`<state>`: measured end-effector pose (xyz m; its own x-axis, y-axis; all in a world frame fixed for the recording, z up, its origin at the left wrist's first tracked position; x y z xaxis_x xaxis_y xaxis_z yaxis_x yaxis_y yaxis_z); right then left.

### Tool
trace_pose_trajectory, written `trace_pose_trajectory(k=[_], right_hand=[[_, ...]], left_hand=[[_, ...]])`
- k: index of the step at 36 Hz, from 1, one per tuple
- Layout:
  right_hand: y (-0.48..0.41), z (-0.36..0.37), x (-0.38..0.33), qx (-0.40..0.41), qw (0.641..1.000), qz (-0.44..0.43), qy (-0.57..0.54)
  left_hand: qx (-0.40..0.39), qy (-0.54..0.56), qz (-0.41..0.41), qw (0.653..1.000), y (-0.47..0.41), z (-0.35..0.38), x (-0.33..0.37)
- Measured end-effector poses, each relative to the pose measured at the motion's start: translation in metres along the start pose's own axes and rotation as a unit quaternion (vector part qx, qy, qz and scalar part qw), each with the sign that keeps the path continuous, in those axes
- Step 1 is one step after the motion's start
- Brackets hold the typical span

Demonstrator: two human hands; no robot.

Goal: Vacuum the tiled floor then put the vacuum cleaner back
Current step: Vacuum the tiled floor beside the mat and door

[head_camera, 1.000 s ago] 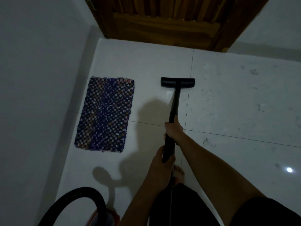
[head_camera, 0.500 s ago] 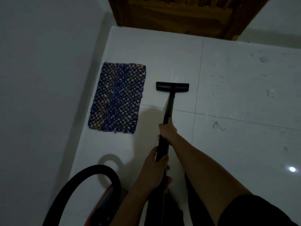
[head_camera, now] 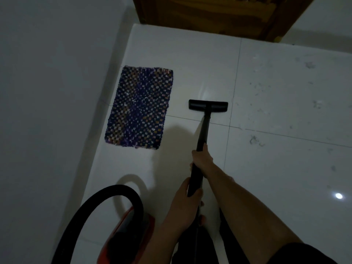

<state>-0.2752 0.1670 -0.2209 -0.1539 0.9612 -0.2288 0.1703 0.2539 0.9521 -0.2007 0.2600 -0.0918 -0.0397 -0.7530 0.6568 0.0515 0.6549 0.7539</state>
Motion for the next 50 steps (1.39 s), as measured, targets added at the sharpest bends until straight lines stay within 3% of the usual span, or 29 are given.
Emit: trace_pose_trajectory(k=[11,31,42,50], right_hand=[[-0.046,-0.066,-0.059,0.012,1.000,0.009,-0.023],[-0.133,-0.211,-0.204,0.079,0.996,-0.042,0.001],[-0.156,-0.268,-0.241,0.101,0.992,-0.070,-0.019],[-0.157,-0.290,-0.225,0.095,0.993,-0.047,-0.047]], left_hand=[[-0.039,-0.010,0.009,0.999,-0.062,0.056,0.050],[-0.031,-0.004,0.069,0.997,-0.212,0.173,0.152],[-0.060,0.031,0.068,0.995,-0.248,0.221,0.178],[-0.092,-0.002,0.054,0.994,-0.245,0.239,0.180]])
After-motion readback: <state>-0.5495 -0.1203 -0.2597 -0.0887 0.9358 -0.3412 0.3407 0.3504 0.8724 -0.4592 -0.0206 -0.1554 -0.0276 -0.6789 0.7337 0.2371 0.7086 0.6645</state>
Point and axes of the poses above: each hand's wrist, its own y-axis away from the middle knuckle, its own z-axis out of the palm, x = y × z, the point moved 4 cm from there along -y, towards the middle knuckle, and after that the axes turned 10 degrees about z, right-handed, at the moved point
